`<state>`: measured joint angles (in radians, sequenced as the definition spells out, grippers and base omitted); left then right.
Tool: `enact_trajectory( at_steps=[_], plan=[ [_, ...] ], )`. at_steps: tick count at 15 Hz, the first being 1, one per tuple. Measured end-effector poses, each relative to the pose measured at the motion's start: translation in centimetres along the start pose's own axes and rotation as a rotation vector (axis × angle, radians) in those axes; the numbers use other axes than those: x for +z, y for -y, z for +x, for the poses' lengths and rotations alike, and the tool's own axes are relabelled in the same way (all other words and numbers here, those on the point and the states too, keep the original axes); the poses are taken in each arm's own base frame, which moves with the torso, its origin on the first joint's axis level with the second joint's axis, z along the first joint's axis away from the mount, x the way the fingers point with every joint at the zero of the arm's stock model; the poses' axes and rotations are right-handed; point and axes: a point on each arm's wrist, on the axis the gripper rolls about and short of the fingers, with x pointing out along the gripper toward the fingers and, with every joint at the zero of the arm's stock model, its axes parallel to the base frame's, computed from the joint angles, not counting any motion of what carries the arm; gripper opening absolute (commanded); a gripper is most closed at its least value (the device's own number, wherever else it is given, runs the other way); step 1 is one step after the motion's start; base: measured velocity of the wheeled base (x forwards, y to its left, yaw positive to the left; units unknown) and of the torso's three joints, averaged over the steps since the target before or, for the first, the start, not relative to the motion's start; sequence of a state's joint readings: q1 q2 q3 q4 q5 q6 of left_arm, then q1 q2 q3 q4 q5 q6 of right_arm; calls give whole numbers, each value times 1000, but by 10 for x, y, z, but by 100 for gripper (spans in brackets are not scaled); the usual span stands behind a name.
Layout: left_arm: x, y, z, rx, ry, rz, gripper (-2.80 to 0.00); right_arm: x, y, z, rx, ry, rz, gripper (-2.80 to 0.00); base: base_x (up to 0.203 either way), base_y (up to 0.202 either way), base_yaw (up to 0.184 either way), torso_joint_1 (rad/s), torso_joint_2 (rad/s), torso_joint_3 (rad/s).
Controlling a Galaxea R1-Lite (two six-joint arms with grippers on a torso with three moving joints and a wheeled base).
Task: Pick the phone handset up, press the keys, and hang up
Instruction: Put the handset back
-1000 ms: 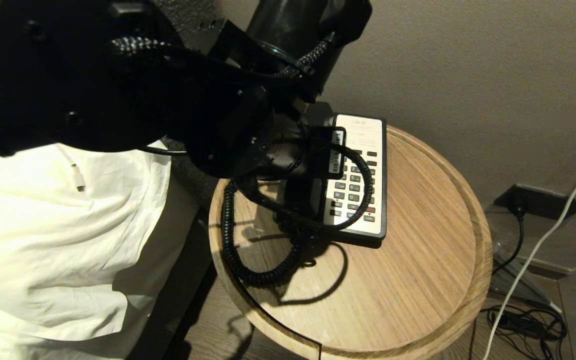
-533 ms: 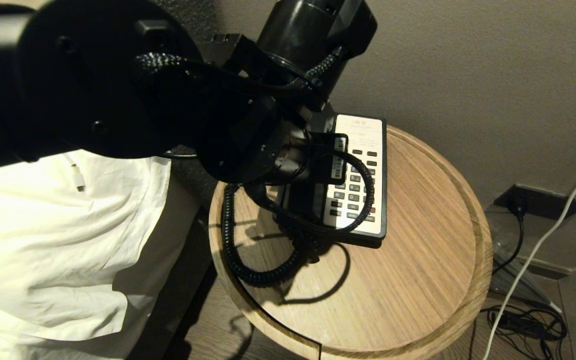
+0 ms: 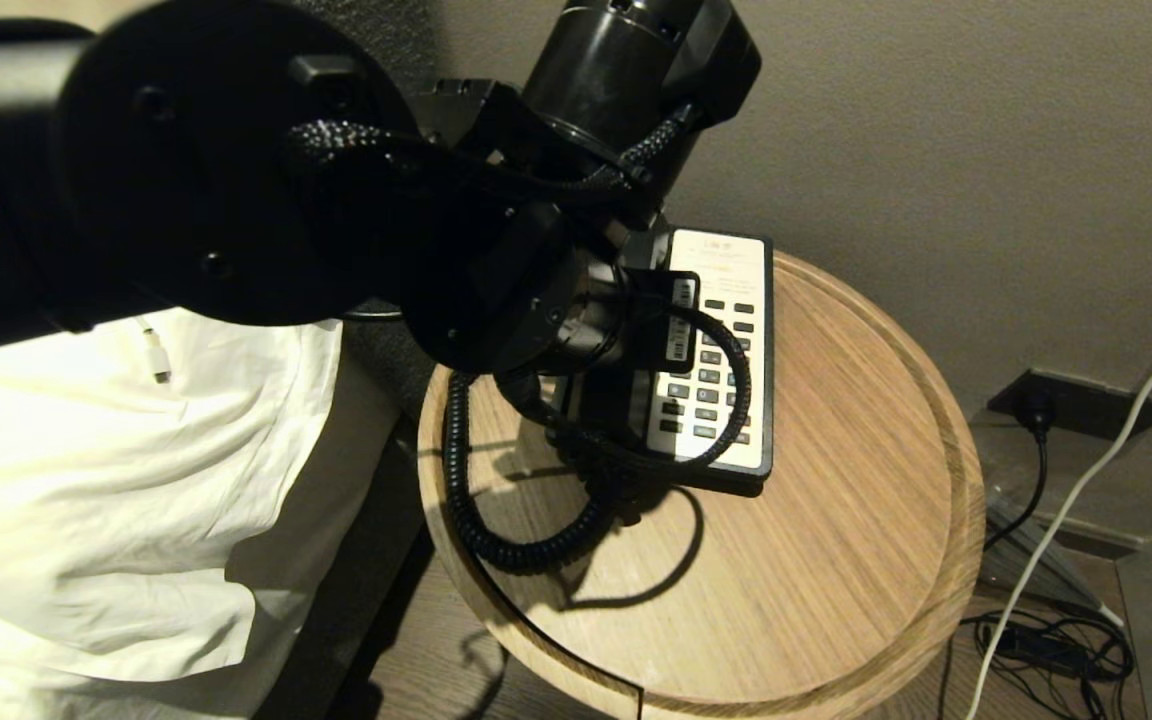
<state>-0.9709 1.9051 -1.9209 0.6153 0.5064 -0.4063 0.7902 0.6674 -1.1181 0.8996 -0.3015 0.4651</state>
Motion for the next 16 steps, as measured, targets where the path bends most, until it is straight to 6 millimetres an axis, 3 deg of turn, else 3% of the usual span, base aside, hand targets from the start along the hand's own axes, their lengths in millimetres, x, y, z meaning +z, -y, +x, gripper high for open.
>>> enact_trajectory(
  at_steps=[5, 6, 16],
  plan=[
    [-3, 0, 2, 5, -15, 10, -280, -1, 0, 0, 3, -6, -1, -280, 0, 0, 0, 0, 0, 0],
    [-4, 0, 1, 7, -22, 15, 0, -1, 0, 0, 3, -7, -1, -280, 0, 0, 0, 0, 0, 0],
    [1, 3, -10, -23, 13, 0, 0, -3, 0, 3, -5, -20, -8, -280, 0, 0, 0, 0, 0, 0]
  ],
)
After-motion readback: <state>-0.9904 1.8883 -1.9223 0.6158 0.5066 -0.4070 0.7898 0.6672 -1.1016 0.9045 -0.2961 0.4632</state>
